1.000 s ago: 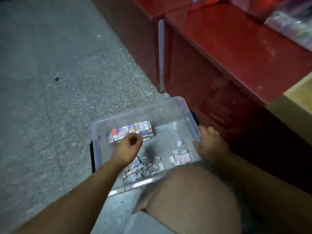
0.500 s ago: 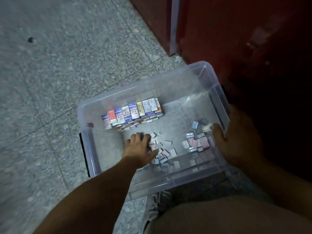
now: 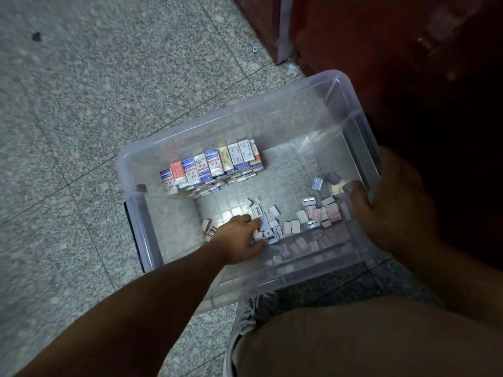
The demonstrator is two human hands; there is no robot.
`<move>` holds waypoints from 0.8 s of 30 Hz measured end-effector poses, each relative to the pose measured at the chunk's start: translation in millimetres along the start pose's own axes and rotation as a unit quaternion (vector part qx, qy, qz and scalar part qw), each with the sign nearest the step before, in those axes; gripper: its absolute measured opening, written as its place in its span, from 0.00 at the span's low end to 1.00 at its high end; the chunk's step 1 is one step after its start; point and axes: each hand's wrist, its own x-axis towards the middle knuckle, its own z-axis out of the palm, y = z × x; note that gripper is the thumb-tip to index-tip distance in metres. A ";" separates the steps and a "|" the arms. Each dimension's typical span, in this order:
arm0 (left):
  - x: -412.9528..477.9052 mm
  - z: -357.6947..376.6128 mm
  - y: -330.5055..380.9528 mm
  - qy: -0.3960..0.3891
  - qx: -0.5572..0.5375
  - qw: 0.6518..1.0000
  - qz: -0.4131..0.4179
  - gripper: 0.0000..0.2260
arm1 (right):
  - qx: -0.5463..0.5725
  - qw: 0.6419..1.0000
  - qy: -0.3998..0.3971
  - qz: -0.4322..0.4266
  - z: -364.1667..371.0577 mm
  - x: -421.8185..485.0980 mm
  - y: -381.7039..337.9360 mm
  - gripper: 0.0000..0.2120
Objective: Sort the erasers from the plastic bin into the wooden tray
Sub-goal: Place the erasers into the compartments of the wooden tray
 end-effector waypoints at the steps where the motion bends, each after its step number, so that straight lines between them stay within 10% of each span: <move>1: -0.4 1.2 1.1 0.002 -0.014 1.000 0.001 0.30 | -0.002 1.000 0.001 -0.001 0.0 -0.2 0.3 0.32; 24: 1.5 11.0 10.4 0.029 -0.120 0.991 -0.041 0.10 | 0.001 0.999 0.025 -0.022 2.0 0.3 2.0 0.31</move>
